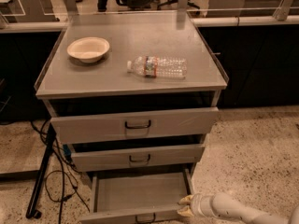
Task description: Open bottom drawer
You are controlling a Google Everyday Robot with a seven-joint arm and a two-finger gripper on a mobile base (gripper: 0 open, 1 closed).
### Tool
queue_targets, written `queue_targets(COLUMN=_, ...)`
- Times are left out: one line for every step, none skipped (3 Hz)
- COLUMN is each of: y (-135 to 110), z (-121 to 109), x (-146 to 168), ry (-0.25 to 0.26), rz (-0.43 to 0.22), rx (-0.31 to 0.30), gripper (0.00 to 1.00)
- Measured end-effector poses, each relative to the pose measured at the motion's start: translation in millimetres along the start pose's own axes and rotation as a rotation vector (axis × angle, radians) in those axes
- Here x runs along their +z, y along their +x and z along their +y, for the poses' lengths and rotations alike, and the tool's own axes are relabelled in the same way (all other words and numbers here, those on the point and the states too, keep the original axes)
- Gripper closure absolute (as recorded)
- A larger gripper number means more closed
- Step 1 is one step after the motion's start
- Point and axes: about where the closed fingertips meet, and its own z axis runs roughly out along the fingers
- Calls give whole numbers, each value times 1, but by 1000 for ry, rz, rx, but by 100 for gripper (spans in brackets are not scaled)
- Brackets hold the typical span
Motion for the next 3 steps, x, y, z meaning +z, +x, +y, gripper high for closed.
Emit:
queue_targets(y=0, z=1, x=-1, ry=0, rz=0, rx=0, gripper=84)
queue_targets(y=0, z=1, x=-1, ry=0, rz=0, rx=0, gripper=53)
queue_targets(y=0, z=1, x=-1, ry=0, rz=0, rx=0, gripper=29)
